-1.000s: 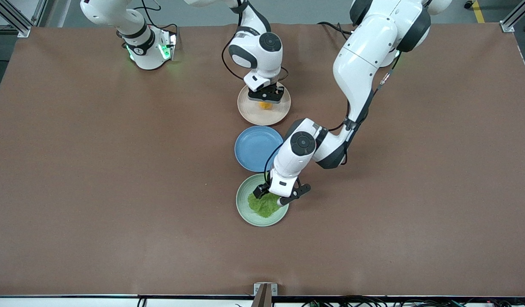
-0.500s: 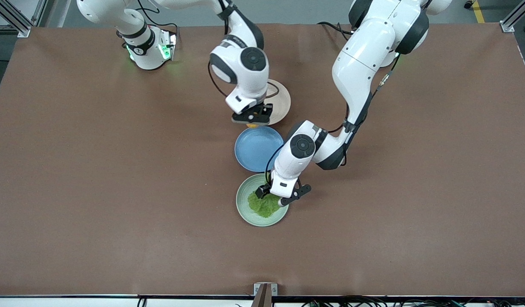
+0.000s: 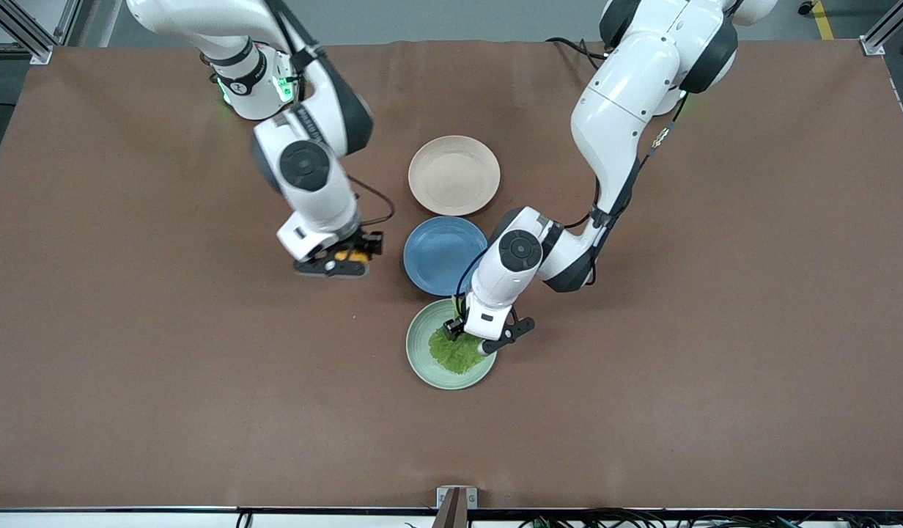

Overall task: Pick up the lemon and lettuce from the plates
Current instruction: 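Carry the lemon with the right gripper away from the plates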

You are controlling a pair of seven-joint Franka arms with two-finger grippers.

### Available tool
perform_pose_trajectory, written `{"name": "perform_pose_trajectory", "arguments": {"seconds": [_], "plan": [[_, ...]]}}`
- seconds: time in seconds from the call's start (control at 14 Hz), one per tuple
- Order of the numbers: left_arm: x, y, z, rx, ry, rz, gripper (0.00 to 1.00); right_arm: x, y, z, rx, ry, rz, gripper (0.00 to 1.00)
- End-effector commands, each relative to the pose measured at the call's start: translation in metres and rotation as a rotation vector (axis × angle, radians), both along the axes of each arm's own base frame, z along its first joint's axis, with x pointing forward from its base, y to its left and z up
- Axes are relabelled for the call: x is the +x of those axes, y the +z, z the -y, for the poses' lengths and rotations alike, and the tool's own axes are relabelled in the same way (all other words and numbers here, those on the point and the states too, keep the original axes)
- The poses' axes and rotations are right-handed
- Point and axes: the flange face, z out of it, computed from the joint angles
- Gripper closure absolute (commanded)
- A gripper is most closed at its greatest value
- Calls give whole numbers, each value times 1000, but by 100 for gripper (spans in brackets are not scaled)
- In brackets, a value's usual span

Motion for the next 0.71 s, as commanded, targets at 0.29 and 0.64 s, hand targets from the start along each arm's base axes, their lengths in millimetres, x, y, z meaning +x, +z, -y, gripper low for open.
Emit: {"name": "perform_pose_trajectory", "arguments": {"seconds": [0.29, 0.64], "plan": [[-1, -4, 2, 12, -3, 8, 80, 48, 0, 156, 2, 14, -8, 98], [-1, -3, 2, 11, -2, 7, 99, 34, -45, 203, 18, 35, 7, 98]]}}
